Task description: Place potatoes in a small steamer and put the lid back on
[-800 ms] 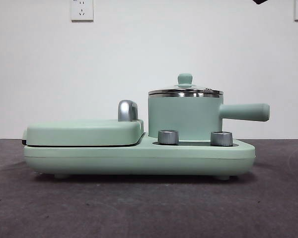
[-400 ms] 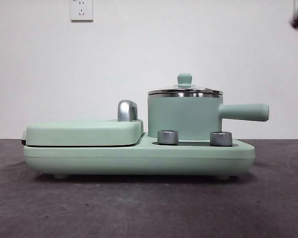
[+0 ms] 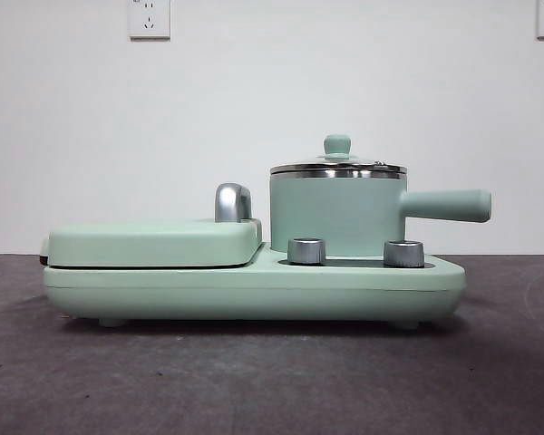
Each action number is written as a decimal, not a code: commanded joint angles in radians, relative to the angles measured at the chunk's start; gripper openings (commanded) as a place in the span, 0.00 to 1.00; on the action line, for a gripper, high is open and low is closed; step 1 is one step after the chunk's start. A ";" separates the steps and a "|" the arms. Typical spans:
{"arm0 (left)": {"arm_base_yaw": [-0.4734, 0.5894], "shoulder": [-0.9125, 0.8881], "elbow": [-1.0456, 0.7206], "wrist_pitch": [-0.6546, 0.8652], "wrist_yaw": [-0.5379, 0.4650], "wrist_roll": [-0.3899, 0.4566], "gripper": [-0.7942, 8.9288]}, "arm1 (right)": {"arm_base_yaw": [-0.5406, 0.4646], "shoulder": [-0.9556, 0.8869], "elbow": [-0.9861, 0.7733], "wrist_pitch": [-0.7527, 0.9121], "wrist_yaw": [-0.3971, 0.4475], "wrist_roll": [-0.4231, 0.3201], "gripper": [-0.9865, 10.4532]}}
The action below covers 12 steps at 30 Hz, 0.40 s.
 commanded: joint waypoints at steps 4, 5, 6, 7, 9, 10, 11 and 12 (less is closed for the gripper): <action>0.001 -0.001 -0.020 0.012 -0.003 -0.009 0.09 | -0.001 0.002 -0.063 -0.023 -0.003 0.037 0.10; 0.001 -0.001 -0.020 0.012 -0.003 -0.009 0.09 | -0.001 0.002 -0.063 -0.026 -0.003 0.041 0.10; 0.001 -0.001 -0.020 0.013 -0.003 -0.009 0.09 | -0.001 0.002 -0.063 -0.023 -0.003 0.041 0.10; 0.001 -0.001 -0.020 0.012 -0.003 -0.009 0.09 | 0.000 0.002 -0.063 -0.018 -0.003 0.045 0.10; 0.001 -0.001 -0.020 0.012 -0.003 -0.009 0.09 | 0.000 0.002 -0.063 -0.015 -0.002 0.044 0.10; 0.001 -0.001 -0.020 0.012 -0.003 -0.009 0.09 | 0.000 0.002 -0.063 -0.016 -0.002 0.044 0.10; 0.001 -0.001 -0.020 0.012 -0.003 -0.009 0.09 | 0.000 0.002 -0.063 -0.015 -0.002 0.044 0.10; 0.001 -0.001 -0.020 0.012 -0.003 -0.009 0.09 | 0.000 0.002 -0.063 -0.015 -0.002 0.044 0.10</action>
